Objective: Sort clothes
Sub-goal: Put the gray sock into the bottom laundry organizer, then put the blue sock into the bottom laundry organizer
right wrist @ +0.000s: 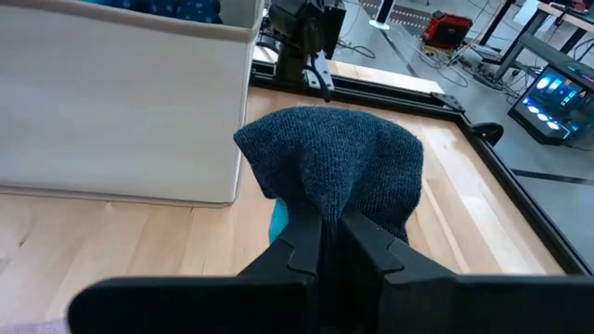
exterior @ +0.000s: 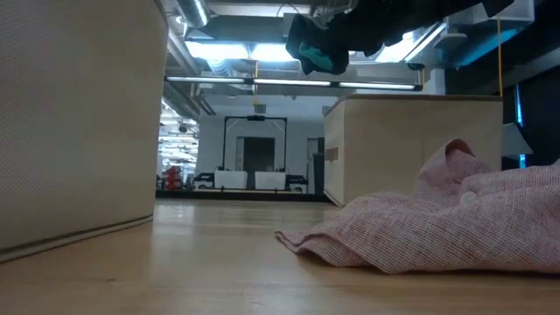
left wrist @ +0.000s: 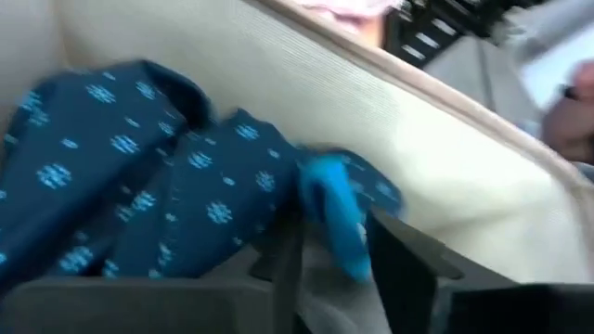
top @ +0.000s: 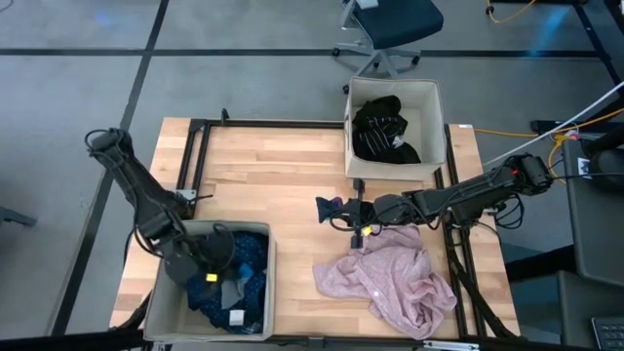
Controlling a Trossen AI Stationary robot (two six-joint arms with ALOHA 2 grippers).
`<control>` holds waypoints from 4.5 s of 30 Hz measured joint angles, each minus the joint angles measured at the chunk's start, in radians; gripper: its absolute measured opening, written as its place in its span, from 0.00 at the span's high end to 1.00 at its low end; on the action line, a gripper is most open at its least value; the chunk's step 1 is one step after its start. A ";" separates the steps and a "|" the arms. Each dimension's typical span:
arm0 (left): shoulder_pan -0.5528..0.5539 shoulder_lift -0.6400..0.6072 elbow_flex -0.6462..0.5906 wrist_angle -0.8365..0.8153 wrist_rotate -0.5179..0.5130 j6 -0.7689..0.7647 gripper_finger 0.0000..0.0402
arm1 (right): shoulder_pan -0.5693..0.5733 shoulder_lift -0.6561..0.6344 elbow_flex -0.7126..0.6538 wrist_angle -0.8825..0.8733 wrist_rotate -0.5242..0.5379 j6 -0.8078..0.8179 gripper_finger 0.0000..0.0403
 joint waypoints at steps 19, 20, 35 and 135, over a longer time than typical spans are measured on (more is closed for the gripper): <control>0.171 -0.198 0.001 0.403 -0.248 0.736 0.60 | 0.000 0.000 0.000 0.091 0.000 -0.005 0.94; 0.200 -0.176 0.001 0.428 -0.249 0.776 0.60 | 0.000 0.000 0.000 0.094 -0.001 -0.005 0.94; 0.454 0.229 0.000 0.726 -0.247 1.288 0.62 | 0.000 0.000 0.000 0.089 -0.188 -0.014 0.94; 0.078 0.053 -0.087 -0.038 0.213 0.032 0.67 | 0.000 -0.079 0.000 -0.191 -0.234 0.249 0.36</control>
